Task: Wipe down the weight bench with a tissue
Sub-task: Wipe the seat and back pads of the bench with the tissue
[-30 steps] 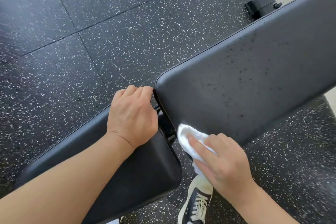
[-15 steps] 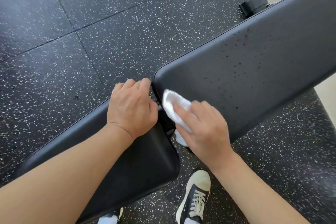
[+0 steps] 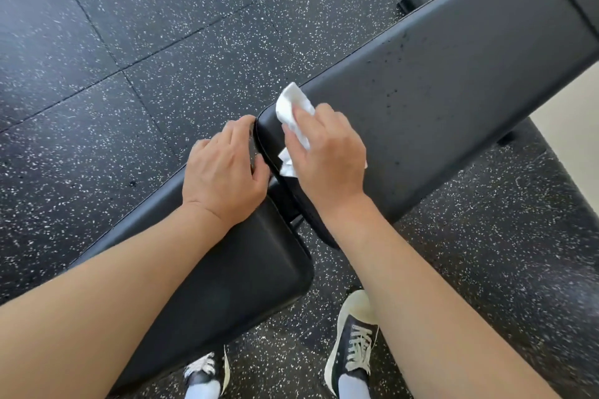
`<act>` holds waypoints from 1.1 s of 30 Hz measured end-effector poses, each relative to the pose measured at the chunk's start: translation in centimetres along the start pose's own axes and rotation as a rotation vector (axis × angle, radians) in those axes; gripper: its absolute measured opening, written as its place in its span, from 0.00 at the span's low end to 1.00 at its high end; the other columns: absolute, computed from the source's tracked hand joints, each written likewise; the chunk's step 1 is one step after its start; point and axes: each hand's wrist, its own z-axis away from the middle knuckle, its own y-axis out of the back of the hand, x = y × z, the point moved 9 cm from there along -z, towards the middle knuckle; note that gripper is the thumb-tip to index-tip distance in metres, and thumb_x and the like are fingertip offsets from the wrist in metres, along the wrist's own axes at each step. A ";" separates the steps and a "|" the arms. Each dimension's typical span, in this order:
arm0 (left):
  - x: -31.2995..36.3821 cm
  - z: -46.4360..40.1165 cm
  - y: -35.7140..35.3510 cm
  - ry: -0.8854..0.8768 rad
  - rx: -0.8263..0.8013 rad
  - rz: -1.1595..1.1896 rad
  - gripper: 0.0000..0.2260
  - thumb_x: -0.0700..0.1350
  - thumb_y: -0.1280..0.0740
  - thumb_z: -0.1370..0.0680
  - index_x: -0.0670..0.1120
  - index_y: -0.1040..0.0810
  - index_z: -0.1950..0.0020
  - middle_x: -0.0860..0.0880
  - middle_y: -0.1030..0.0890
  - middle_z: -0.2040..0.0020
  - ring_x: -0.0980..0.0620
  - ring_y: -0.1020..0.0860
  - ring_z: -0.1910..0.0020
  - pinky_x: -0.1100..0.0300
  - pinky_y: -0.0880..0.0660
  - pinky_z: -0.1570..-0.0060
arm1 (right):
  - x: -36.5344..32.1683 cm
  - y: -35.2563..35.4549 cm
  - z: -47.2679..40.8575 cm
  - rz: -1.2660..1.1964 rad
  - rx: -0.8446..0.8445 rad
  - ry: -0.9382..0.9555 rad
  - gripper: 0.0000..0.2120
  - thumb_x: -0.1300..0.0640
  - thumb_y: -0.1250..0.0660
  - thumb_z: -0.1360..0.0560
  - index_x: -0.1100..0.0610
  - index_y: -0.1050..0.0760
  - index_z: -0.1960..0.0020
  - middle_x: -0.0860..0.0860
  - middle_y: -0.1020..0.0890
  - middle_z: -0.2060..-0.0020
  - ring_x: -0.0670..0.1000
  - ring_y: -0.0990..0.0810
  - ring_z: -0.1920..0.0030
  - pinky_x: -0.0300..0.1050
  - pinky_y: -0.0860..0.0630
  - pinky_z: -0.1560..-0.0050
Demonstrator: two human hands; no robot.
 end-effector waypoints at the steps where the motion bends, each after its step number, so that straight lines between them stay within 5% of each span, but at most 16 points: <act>1: 0.1 0.1 0.2 -0.008 -0.006 0.006 0.25 0.53 0.40 0.21 0.46 0.32 0.25 0.47 0.20 0.37 0.41 0.20 0.46 0.47 0.30 0.45 | -0.5 -0.2 -0.4 -0.001 -0.015 -0.014 0.10 0.53 0.30 0.22 0.57 0.17 0.44 0.53 0.24 0.62 0.56 0.27 0.63 0.50 0.28 0.68; 6: -1.8 -0.7 0.8 0.262 -0.013 0.360 0.15 0.60 0.42 0.23 0.64 0.26 0.37 0.67 0.19 0.51 0.61 0.21 0.51 0.56 0.27 0.50 | -0.2 2.4 6.2 0.032 -0.075 0.105 0.14 0.54 0.28 0.25 0.54 0.17 0.40 0.51 0.24 0.62 0.55 0.28 0.64 0.53 0.28 0.67; 8: -0.5 -1.7 0.5 0.235 -0.038 0.379 0.15 0.59 0.44 0.21 0.61 0.25 0.37 0.63 0.20 0.46 0.56 0.22 0.44 0.52 0.27 0.44 | 1.3 4.0 10.4 0.023 -0.078 0.166 0.15 0.55 0.26 0.26 0.55 0.16 0.39 0.51 0.23 0.62 0.55 0.28 0.65 0.53 0.28 0.68; 11: 2.2 -2.9 -0.9 0.179 -0.055 0.283 0.24 0.58 0.44 0.18 0.51 0.34 0.24 0.49 0.27 0.29 0.45 0.27 0.33 0.45 0.29 0.35 | 5.5 5.7 13.9 -0.076 -0.093 0.104 0.14 0.54 0.31 0.19 0.56 0.18 0.36 0.51 0.24 0.60 0.54 0.29 0.63 0.53 0.27 0.65; 15: 3.6 -2.4 -1.8 0.186 0.058 0.090 0.27 0.60 0.48 0.17 0.48 0.41 0.21 0.43 0.31 0.30 0.33 0.22 0.44 0.41 0.27 0.48 | 11.8 7.2 13.7 -0.076 -0.024 -0.042 0.15 0.54 0.31 0.18 0.56 0.20 0.33 0.51 0.25 0.60 0.53 0.29 0.62 0.52 0.26 0.62; 22: 2.7 -2.6 -2.4 0.211 0.099 0.012 0.27 0.60 0.49 0.18 0.48 0.40 0.23 0.43 0.30 0.32 0.33 0.22 0.48 0.46 0.36 0.55 | 15.2 7.2 9.6 -0.081 0.184 -0.432 0.14 0.51 0.31 0.21 0.54 0.18 0.37 0.51 0.28 0.60 0.53 0.30 0.60 0.47 0.30 0.62; 28: 2.8 -2.7 -2.6 0.223 0.082 -0.023 0.28 0.59 0.51 0.19 0.47 0.41 0.22 0.42 0.31 0.30 0.31 0.22 0.49 0.46 0.36 0.56 | 4.2 4.3 8.9 -0.046 -0.041 -0.101 0.12 0.57 0.29 0.26 0.53 0.17 0.43 0.49 0.25 0.63 0.54 0.28 0.64 0.52 0.31 0.67; 33: 3.0 -2.8 -2.5 0.217 0.068 -0.032 0.29 0.59 0.51 0.19 0.46 0.41 0.22 0.41 0.31 0.31 0.31 0.22 0.50 0.45 0.35 0.56 | 9.1 5.8 7.8 -0.008 -0.036 -0.040 0.16 0.56 0.27 0.28 0.54 0.17 0.41 0.52 0.23 0.60 0.56 0.26 0.63 0.52 0.28 0.66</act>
